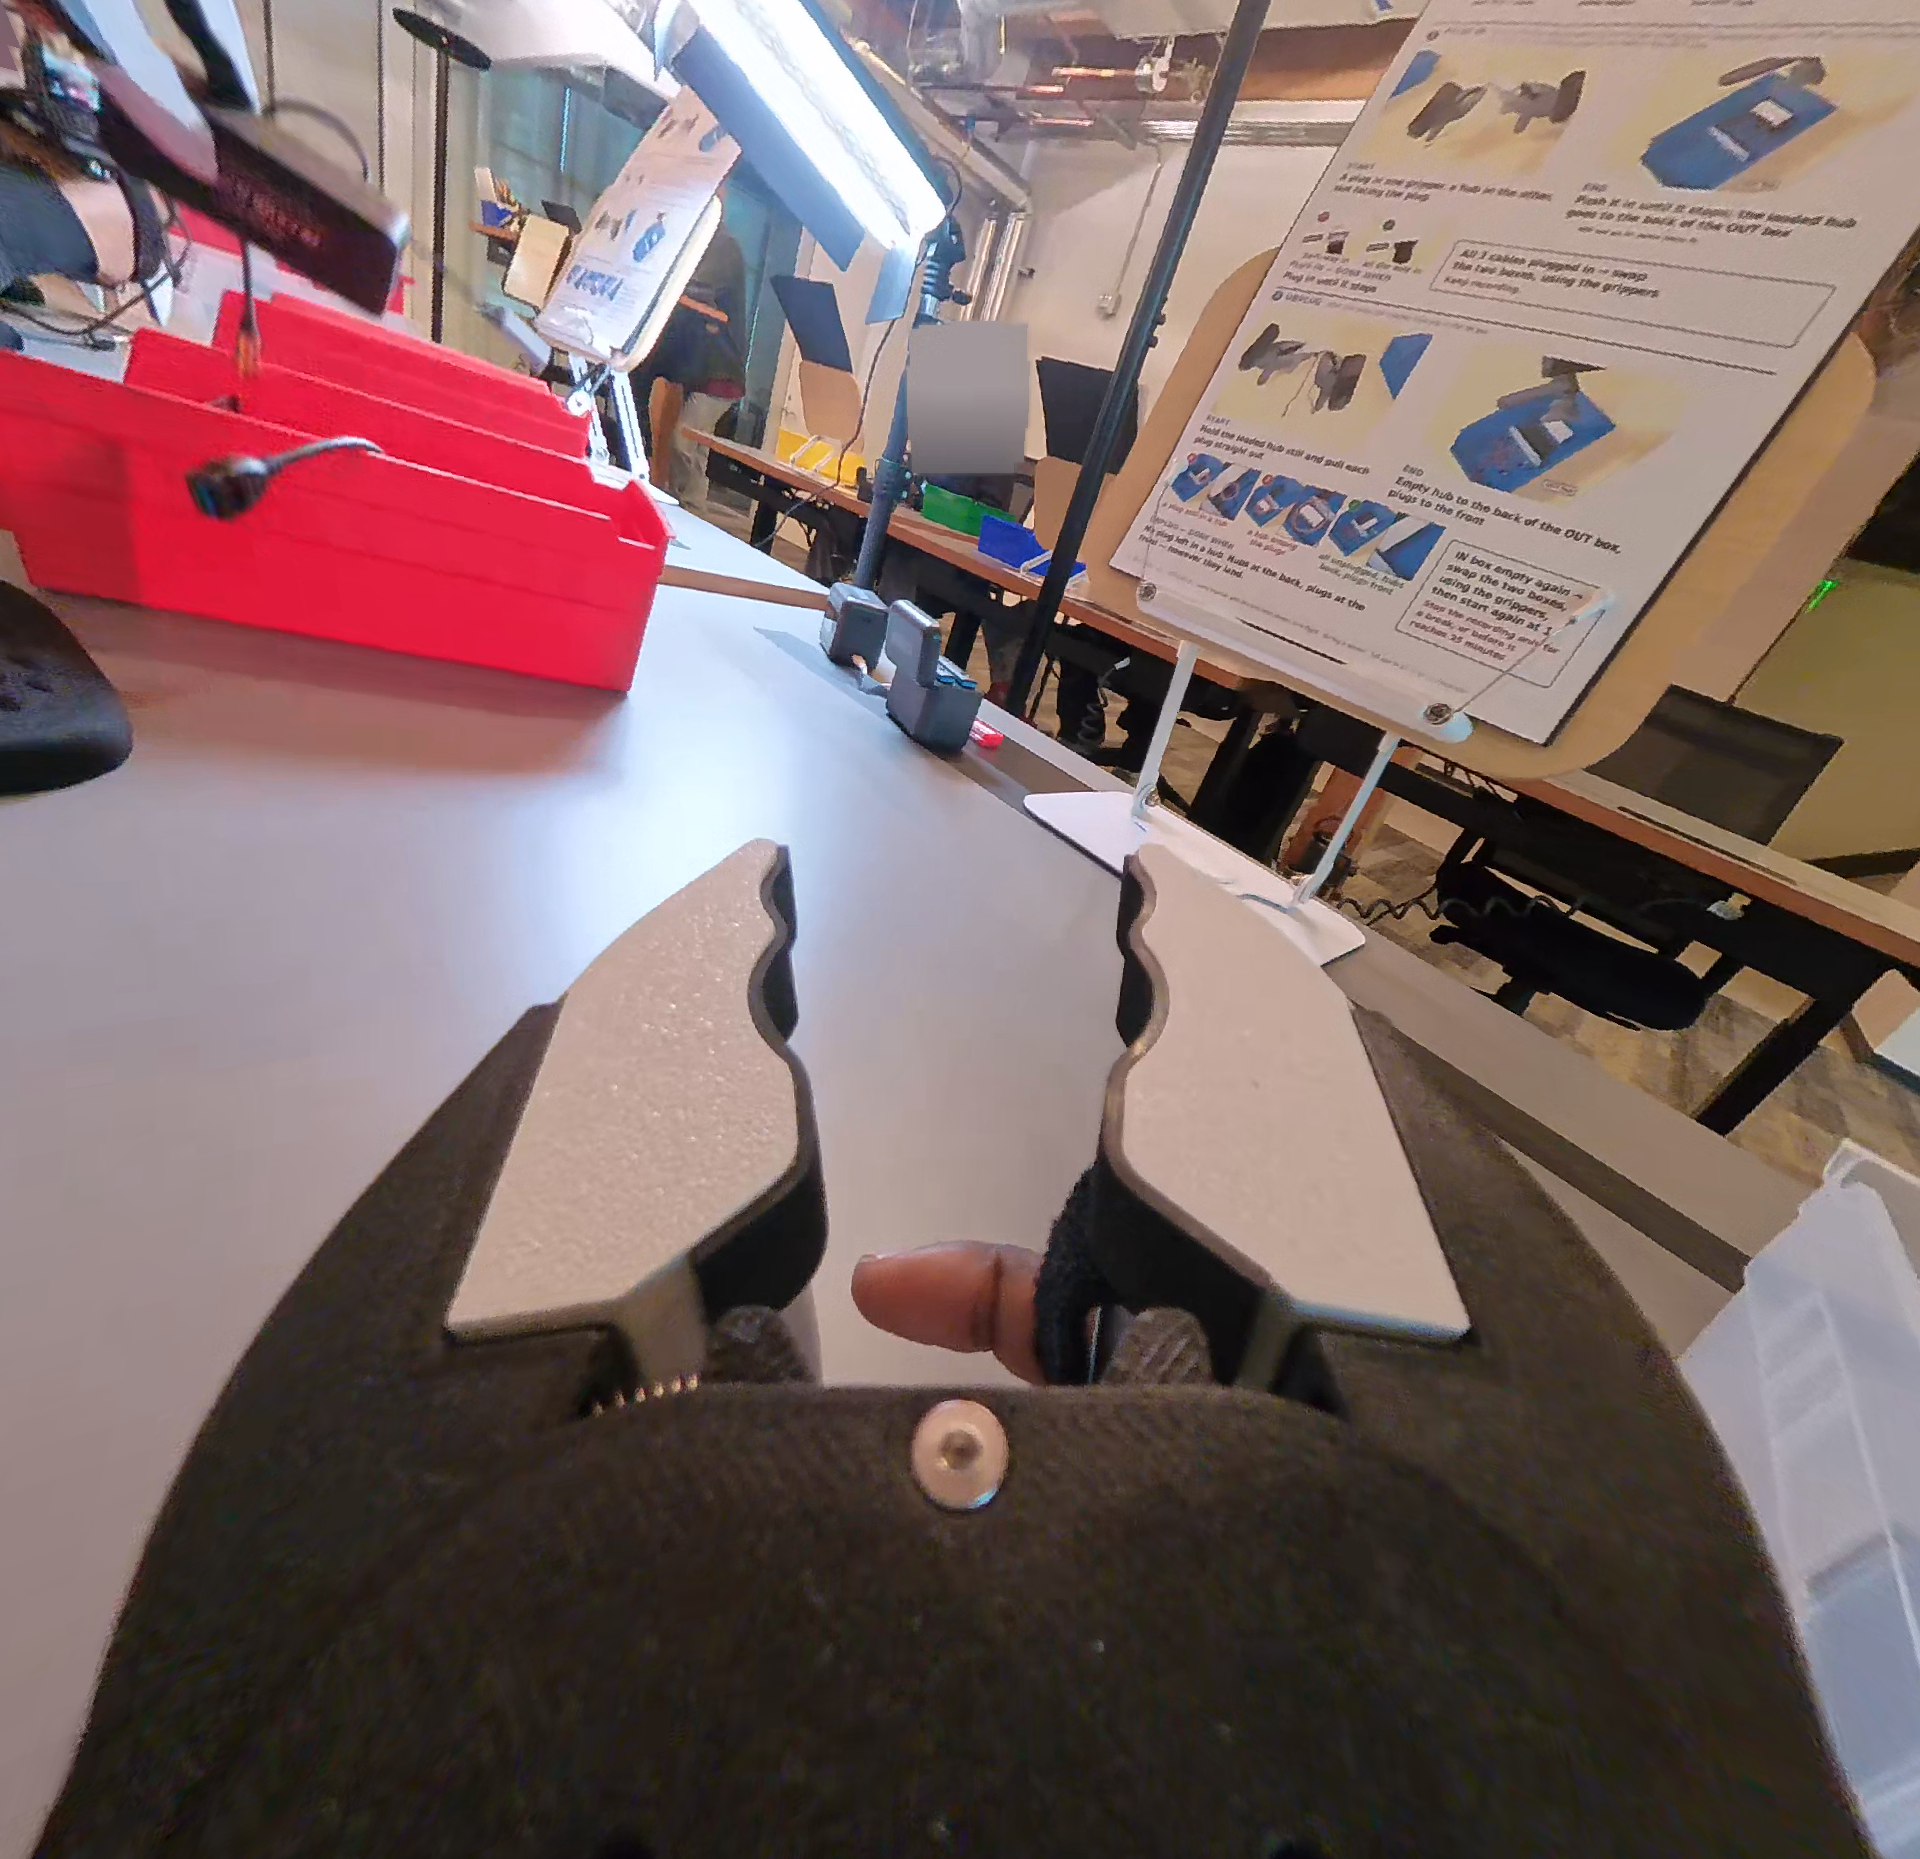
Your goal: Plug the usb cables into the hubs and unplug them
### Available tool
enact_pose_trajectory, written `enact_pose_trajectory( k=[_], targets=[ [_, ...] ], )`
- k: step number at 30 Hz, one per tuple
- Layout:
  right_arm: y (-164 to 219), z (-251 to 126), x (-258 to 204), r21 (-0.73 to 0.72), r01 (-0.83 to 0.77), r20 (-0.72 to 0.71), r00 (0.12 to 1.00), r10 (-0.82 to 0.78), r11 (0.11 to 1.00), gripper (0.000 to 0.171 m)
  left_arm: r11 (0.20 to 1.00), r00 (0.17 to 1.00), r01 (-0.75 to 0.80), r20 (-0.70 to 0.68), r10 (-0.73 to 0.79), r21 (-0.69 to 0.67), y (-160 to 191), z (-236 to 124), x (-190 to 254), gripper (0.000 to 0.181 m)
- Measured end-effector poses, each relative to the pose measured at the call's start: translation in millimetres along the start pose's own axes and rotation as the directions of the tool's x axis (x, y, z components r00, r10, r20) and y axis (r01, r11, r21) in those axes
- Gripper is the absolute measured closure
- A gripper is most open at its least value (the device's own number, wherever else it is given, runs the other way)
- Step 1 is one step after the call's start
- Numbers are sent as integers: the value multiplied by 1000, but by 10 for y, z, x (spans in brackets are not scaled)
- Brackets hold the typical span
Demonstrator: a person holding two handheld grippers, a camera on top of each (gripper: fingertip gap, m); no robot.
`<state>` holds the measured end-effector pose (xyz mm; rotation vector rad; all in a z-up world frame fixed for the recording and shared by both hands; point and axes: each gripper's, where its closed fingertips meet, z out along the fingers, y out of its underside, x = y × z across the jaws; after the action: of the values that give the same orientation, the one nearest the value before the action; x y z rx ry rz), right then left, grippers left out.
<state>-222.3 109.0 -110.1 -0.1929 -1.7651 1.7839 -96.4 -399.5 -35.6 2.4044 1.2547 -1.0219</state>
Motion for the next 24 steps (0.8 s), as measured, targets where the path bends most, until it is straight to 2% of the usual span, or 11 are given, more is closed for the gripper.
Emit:
enact_pose_trajectory(
  k=[2,4,7,10,13,16,20,23,24],
  targets=[
    [18,7,-24,-11,14,6,1000,-14,1000,111,998,989,-35,142,28,48,-52,-86,-135,151],
    [28,14,-45,-18,22,13,1000,-21,1000,111,989,943,-96,330,53,114,-168,-193,-254,151],
    [53,23,-69,-53,-12,26,1000,14,999,117,950,788,-236,612,65,203,-457,-414,-287,151],
    [-39,72,-136,-65,-155,74,984,160,986,123,897,608,-377,792,52,231,-816,-618,-116,152],
    [-290,212,-300,-53,-291,168,940,296,955,128,815,504,-498,864,-6,297,-1296,-781,208,151],
    [-557,440,-527,-71,-243,259,932,253,967,126,682,456,-635,889,-47,362,-1848,-934,653,151],
    [-871,776,-574,-41,-105,286,952,112,994,107,471,487,-762,873,-36,444,-2488,-1045,1392,152],
    [-772,958,-622,-96,-103,364,922,131,990,84,328,469,-833,883,-11,446,-2767,-1125,1805,152],
    [-692,996,-648,-119,-101,381,914,140,988,81,309,473,-837,881,-7,451,-2822,-1134,1871,152]
  ],
)
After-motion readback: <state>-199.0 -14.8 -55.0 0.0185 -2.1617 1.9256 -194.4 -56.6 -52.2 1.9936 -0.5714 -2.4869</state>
